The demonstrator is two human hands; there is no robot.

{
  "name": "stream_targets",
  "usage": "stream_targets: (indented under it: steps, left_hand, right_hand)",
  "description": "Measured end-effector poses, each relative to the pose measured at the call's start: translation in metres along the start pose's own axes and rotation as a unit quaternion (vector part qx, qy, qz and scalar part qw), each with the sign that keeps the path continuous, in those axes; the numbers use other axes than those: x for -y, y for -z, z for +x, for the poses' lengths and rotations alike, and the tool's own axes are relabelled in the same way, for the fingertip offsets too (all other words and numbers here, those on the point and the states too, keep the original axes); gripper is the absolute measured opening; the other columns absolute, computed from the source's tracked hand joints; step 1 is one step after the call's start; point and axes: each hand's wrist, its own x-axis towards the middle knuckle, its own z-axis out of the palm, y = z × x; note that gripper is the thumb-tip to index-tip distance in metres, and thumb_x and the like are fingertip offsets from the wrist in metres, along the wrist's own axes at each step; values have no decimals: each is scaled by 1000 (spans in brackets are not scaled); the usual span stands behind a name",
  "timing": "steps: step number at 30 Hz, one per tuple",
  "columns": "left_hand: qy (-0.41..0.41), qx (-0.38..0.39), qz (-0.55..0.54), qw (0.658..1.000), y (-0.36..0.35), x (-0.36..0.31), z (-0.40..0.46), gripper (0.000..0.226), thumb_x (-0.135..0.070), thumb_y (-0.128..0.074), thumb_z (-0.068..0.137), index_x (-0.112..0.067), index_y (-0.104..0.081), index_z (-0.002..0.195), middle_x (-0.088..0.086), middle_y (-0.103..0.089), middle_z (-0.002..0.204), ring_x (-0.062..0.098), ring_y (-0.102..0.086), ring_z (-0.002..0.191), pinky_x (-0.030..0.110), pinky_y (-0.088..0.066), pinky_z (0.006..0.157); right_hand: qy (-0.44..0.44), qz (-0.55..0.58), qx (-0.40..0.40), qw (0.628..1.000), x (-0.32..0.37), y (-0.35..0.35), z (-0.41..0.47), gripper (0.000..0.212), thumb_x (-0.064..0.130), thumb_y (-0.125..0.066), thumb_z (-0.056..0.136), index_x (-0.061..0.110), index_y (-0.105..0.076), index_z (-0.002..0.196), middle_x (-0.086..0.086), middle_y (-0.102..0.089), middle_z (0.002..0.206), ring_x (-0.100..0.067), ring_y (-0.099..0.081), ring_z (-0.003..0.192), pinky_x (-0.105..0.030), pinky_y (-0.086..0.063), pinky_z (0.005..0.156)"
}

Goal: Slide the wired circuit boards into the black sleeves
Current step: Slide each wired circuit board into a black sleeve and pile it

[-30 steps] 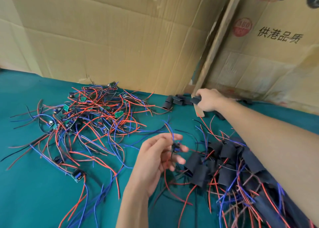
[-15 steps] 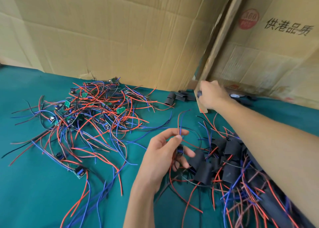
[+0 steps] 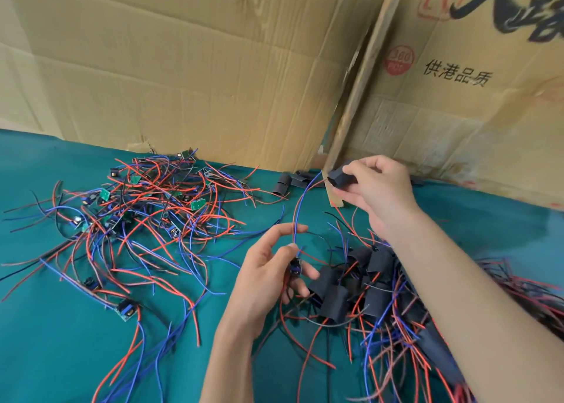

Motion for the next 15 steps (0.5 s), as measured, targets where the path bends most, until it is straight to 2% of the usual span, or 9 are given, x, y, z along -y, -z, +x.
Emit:
stream_targets:
  steps: [3, 7, 11, 15]
  left_hand:
    - [1, 1, 0, 1000, -1, 0, 0, 30, -10, -40, 105, -29, -62, 115, 11, -71, 73, 17, -56, 44, 22, -32, 41]
    - [1, 2, 9, 1000, -1, -1, 0, 30, -9, -40, 105, -28, -61, 116, 12, -72, 74, 17, -57, 45, 22, -33, 42]
    - [7, 8, 10, 1000, -1, -1, 0, 30, -10, -40, 106, -28, -63, 116, 12, -71, 74, 18, -57, 46, 23, -33, 43]
    - [12, 10, 18, 1000, -1, 0, 1, 31, -9, -39, 105, -27, -63, 115, 13, -71, 72, 19, -56, 45, 24, -33, 43]
  right_hand:
    - [0, 72, -8, 997, 0, -3, -10, 16, -1, -67, 89, 6, -55, 81, -24, -70, 84, -36, -74, 78, -39, -64, 71]
    - [-24, 143, -21, 989, 0, -7, -14, 19, -2, -65, 90, 5, -51, 80, -17, -69, 70, -33, -77, 72, -38, -65, 68]
    - [-62, 176, -18, 982, -3, -8, -16, 17, -2, -66, 90, 5, -51, 84, -22, -72, 81, -36, -78, 76, -36, -64, 66]
    - [-63, 184, -5, 981, -3, -7, -18, 15, -1, -66, 91, 4, -53, 86, -30, -72, 94, -35, -78, 76, -35, -63, 66]
